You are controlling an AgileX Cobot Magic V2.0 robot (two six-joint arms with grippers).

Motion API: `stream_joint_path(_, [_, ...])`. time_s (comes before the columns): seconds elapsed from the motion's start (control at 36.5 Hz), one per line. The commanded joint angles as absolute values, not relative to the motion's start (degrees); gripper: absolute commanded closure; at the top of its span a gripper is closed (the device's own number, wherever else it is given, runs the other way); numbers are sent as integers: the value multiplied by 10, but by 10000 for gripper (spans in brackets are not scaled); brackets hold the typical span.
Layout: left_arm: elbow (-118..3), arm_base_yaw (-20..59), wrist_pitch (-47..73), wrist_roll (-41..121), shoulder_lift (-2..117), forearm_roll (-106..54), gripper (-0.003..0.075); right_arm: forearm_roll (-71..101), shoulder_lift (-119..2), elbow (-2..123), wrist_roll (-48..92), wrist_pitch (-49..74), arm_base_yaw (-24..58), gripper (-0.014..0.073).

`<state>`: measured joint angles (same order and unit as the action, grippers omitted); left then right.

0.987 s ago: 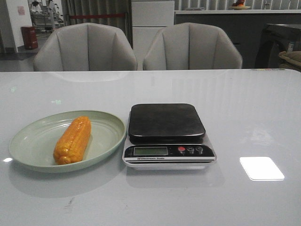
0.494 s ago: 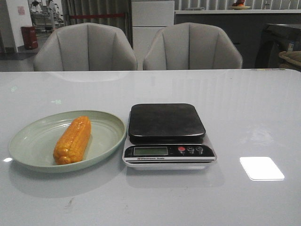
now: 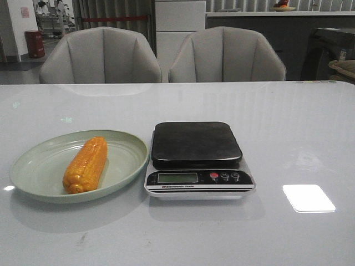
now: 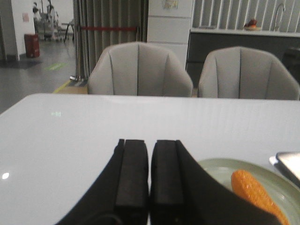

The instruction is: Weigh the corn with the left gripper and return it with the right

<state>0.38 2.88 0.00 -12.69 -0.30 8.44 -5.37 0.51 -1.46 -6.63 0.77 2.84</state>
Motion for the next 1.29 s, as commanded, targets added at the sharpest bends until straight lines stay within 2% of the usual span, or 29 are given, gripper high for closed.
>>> stream_joint_path(0.0, [19, 34, -113, -131, -14, 78, 606, -53, 16, -21, -60, -35, 24, 407])
stream_joint_path(0.08, [-6, 34, -109, -131, -12, 78, 606, -53, 16, -21, -60, -35, 24, 407])
stream_joint_path(0.47, [-242, 34, 145, -131, 130, 57, 606, -53, 16, -21, -60, -35, 24, 407])
stream_joint_path(0.93, [-253, 35, 188, -131, 212, 40, 597, -53, 16, -21, -60, -35, 24, 407])
stream_joint_path(1.07, [-263, 57, 200, -126, 231, 42, 476, -53, 16, -21, -60, -35, 24, 407])
stream_joint_path(1.26, [-293, 103, 227, -126, 271, 56, 166, -53, 16, -21, -60, -35, 24, 407])
